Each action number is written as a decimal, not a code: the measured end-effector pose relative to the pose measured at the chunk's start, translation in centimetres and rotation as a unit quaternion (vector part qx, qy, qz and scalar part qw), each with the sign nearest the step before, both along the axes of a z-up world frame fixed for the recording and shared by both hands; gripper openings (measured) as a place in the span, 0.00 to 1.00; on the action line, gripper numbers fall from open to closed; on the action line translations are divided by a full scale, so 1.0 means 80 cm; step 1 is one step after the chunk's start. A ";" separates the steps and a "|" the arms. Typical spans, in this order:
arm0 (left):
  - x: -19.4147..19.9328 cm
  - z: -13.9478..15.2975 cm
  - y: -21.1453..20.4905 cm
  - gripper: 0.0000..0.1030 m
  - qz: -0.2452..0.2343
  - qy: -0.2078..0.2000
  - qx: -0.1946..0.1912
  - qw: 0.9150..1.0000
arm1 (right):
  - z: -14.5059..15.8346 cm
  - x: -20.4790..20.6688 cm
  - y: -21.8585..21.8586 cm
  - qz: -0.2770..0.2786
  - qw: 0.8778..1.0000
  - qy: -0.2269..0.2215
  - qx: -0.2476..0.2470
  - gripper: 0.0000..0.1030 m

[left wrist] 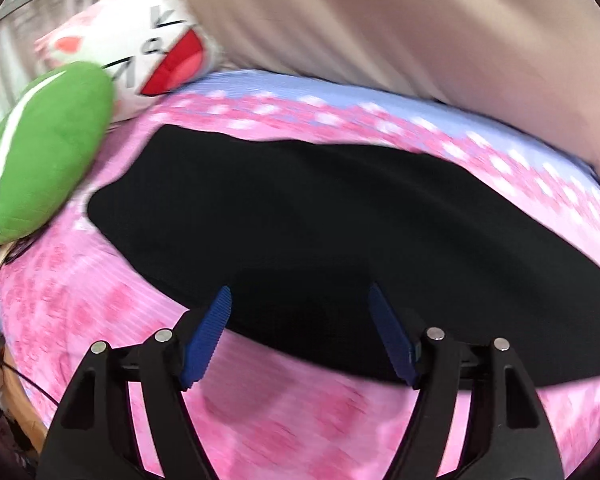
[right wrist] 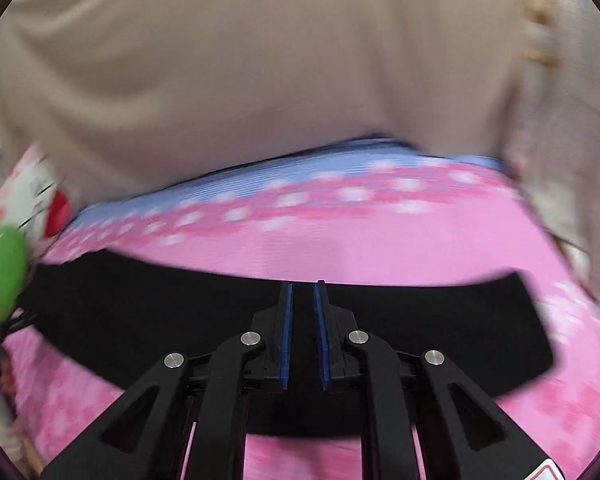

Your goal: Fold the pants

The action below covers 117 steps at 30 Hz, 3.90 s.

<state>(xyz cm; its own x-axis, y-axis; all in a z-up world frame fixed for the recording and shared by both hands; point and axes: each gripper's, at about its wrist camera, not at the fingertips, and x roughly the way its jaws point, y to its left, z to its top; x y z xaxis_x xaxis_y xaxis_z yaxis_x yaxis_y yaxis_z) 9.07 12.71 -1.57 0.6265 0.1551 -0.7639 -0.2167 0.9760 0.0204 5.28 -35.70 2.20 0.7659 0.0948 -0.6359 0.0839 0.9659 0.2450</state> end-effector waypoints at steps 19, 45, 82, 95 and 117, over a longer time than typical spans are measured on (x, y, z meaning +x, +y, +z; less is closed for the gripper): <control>-0.119 -0.002 0.177 0.76 0.026 0.003 -0.034 0.999 | -0.073 0.147 0.642 0.461 0.879 0.053 -0.107 0.05; 0.016 -0.035 0.113 0.83 -0.014 0.018 -0.021 1.000 | -0.098 0.350 0.413 0.258 0.961 0.095 -0.033 0.05; -0.021 0.003 -0.170 0.87 -0.164 -0.002 0.027 0.986 | -0.125 -0.067 -0.094 -0.174 0.981 0.070 -0.044 0.08; -0.034 -0.023 -0.222 0.87 -0.189 0.036 0.034 0.981 | -0.143 -0.150 -0.236 -0.254 0.961 0.048 0.094 0.29; -0.026 -0.020 -0.220 0.88 -0.177 0.036 0.051 0.982 | -0.104 -0.088 -0.266 -0.218 0.974 0.014 0.059 0.46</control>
<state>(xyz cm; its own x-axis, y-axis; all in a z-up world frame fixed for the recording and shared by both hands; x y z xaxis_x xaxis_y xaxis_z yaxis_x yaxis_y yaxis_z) 6.98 -4.86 -3.15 0.5998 0.0144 -0.8000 0.1422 0.9820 0.1243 -1.80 -57.00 -6.16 0.7326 -0.1621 -0.6610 0.4877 0.8025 0.3437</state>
